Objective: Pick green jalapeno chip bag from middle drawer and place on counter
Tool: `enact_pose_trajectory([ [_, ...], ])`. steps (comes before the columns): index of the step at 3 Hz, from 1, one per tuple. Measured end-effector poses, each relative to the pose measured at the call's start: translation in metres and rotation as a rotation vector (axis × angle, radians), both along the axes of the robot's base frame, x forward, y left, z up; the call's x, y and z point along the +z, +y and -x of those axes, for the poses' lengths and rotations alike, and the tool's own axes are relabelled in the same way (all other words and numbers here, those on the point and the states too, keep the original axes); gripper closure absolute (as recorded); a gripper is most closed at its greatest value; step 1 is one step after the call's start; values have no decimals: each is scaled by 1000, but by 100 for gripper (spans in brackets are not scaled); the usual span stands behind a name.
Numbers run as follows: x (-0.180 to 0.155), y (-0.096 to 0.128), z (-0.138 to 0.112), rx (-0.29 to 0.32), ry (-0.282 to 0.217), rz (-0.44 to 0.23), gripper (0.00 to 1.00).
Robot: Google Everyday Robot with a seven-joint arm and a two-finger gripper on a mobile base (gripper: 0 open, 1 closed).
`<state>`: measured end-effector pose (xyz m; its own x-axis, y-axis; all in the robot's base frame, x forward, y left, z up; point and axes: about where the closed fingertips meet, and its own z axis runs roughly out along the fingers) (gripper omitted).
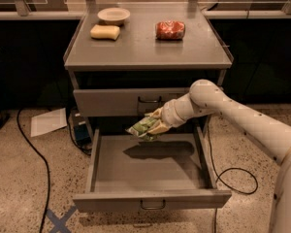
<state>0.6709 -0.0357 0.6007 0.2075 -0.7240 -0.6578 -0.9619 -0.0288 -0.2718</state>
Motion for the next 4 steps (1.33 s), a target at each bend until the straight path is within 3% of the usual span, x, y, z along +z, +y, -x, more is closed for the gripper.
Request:
enact_pose_trajectory([
  [1, 60, -6, 9, 48, -26, -2, 100],
  [2, 124, -8, -1, 81, -106, -21, 100],
  [3, 154, 0, -23, 142, -114, -45, 100],
  [4, 184, -6, -37, 129, -158, -59, 100],
])
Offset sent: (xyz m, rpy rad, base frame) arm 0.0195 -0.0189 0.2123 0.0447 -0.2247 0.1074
